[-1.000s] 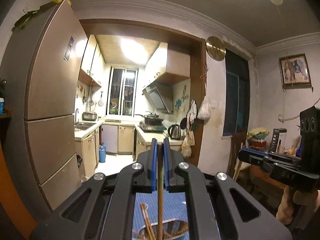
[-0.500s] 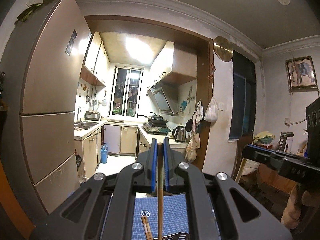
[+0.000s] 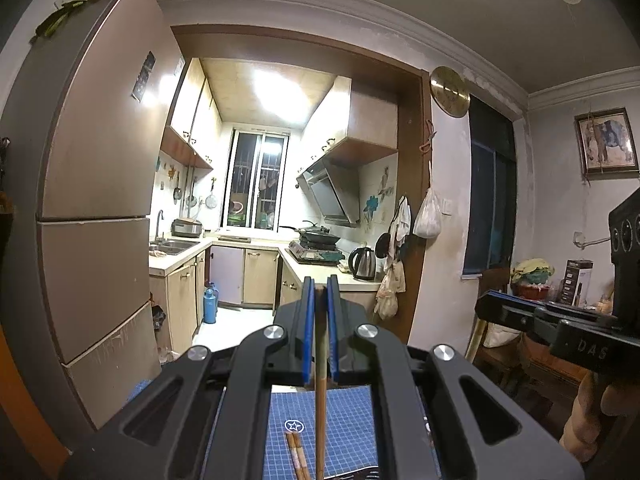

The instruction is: Organize utensils

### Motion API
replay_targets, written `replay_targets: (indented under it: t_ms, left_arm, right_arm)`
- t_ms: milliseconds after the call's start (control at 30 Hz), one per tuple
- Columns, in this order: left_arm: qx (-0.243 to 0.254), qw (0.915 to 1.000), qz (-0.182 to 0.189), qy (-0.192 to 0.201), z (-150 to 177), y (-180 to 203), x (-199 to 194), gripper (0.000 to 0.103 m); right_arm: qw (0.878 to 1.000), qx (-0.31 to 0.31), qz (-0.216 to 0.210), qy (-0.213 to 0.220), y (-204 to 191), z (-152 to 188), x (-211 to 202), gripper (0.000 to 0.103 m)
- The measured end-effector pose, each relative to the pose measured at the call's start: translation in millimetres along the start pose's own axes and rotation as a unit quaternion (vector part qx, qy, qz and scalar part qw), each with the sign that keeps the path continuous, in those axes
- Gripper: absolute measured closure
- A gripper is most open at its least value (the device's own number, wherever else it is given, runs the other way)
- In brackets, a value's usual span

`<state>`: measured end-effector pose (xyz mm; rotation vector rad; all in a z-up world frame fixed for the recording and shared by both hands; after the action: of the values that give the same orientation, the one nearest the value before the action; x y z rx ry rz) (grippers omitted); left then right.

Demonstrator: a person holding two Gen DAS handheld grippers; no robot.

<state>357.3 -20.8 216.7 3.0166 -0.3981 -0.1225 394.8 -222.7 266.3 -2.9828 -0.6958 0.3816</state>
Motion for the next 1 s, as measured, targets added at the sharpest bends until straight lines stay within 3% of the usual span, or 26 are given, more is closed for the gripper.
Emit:
replay_targets:
  t_ms: [467,500,567,633,867,1000]
  left_arm:
    - [-0.019,0.9989,-0.010,-0.042,30.7,-11.4,21.9,0.097]
    - [-0.019,0.9988,-0.012,-0.044,31.3,-11.8,22.1,0.095]
    - [-0.020,0.9988,-0.011,-0.043,32.9,-11.8,20.4,0.066]
    - [-0.017,0.9990,-0.012,-0.040,33.2,-11.5,19.3,0.059]
    - [-0.013,0.9990,-0.016,-0.039,30.9,-10.9,14.5,0.058]
    - [-0.003,0.9993,-0.022,-0.029,28.3,-4.5,-3.6,0.051]
  right_arm:
    - [0.999,-0.002,-0.008,-0.031,-0.8,28.3,26.5,0.095]
    - [0.999,-0.003,-0.009,-0.032,-1.2,30.1,27.0,0.095]
    - [0.999,-0.006,-0.009,-0.033,-2.5,32.2,27.1,0.095]
    - [0.999,-0.006,-0.007,-0.032,-3.5,32.8,26.2,0.095]
    - [1.000,-0.017,-0.003,-0.020,-10.0,29.0,15.2,0.091]
    - [1.000,-0.026,0.003,0.002,-18.4,31.7,-7.9,0.070]
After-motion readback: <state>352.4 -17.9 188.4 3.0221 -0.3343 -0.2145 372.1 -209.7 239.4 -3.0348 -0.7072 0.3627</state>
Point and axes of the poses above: each gripper's, at about its wrist camera, not at the fingertips, and x roughly the way its jaws point, y to its right, z to its underside, the point moved 2 cm from there along x, roughly the way its jaws point, and after that the axes turned 2 degrees about -y, right-handed, at the moved point
